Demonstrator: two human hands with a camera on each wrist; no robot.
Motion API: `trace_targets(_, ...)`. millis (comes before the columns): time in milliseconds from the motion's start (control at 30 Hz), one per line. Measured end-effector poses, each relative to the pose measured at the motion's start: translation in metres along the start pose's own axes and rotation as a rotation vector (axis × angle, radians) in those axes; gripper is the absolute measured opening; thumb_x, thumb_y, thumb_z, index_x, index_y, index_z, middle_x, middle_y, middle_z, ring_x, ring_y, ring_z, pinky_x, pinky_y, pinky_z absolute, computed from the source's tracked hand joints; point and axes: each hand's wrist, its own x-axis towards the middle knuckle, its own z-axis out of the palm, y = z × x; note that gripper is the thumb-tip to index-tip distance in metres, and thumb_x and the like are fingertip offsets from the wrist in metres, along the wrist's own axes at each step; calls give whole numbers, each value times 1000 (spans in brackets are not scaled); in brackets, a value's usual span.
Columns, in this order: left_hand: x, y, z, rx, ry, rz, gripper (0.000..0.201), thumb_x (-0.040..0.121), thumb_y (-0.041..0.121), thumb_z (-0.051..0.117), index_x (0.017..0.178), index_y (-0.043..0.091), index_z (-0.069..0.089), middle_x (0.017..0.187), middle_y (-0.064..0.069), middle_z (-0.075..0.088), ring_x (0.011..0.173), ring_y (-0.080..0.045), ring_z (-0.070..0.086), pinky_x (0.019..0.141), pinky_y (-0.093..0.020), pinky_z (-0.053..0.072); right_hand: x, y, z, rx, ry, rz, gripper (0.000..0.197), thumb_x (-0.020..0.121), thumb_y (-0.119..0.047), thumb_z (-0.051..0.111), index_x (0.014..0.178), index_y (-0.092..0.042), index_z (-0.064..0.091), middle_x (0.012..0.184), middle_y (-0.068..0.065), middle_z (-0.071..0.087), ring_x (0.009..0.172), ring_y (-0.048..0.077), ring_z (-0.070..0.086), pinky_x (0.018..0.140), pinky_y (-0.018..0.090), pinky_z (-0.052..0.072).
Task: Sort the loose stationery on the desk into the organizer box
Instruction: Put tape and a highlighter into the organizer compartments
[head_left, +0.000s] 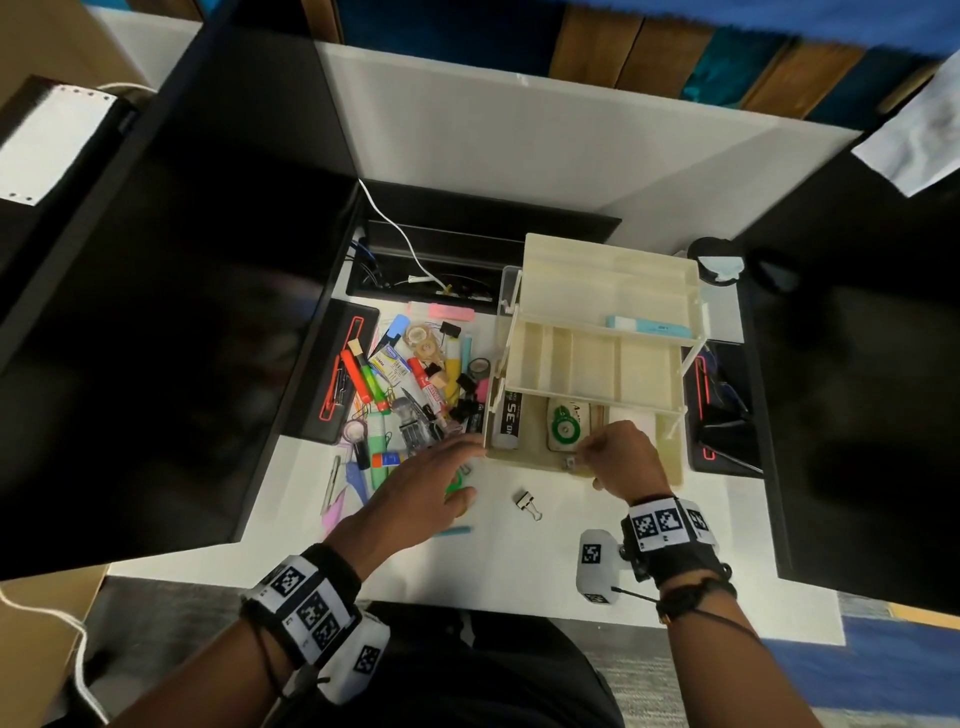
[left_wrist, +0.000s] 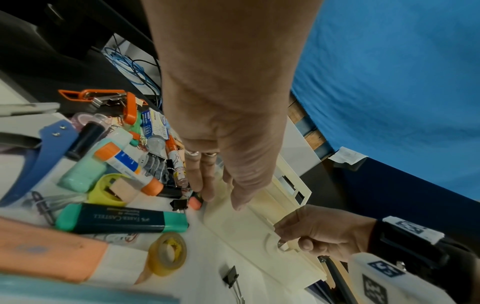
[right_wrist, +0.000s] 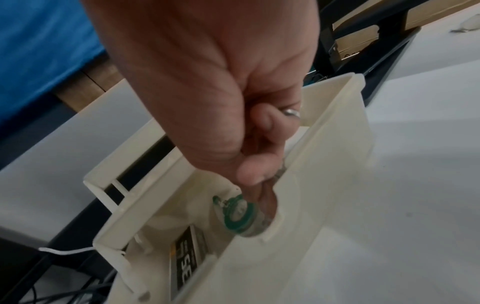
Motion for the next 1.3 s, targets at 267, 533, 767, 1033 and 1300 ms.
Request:
trace_targets(267, -3, -4, 5, -4, 7, 5, 53, 95, 28, 69, 143, 33, 48, 156, 20, 42, 141, -3, 43, 113, -33, 44, -5, 38, -50, 113, 252, 47, 18, 100, -15, 62, 98, -24, 78, 98, -3, 74, 95, 22, 67, 87, 34, 53)
trace_targets(533, -1, 0, 1, -30, -7, -24, 53, 95, 24, 71, 142, 34, 51, 156, 20, 42, 112, -2, 57, 97, -30, 54, 36, 55, -22, -252, -12, 185, 12, 76, -27, 83, 76, -17, 76, 79, 8, 74, 77, 29, 72, 74, 37, 61)
trace_targets(767, -7, -12, -10, -79, 57, 7, 55, 92, 17, 74, 140, 35, 55, 155, 20, 43, 135, -3, 51, 107, -24, 47, 52, 58, -19, -339, -48, 177, 8, 82, -18, 72, 86, -11, 72, 88, 10, 71, 79, 30, 68, 72, 35, 58)
trace_targets(1033, -45, -46, -60, -34, 156, -256, 34, 97, 21, 68, 129, 29, 62, 109, 13, 61, 86, -4, 60, 79, -28, 52, -18, 18, -28, -223, 262, -24, 12, 95, -22, 63, 89, -18, 72, 90, 11, 72, 85, 34, 67, 75, 37, 51)
trace_targets(1300, -95, -77, -66, 67, 133, -271, 16, 83, 24, 80, 92, 34, 72, 81, 19, 59, 75, -5, 56, 75, -33, 52, -85, -66, 98, -226, -66, -684, 14, 93, -23, 72, 105, -29, 74, 104, -10, 71, 83, 12, 67, 76, 34, 56)
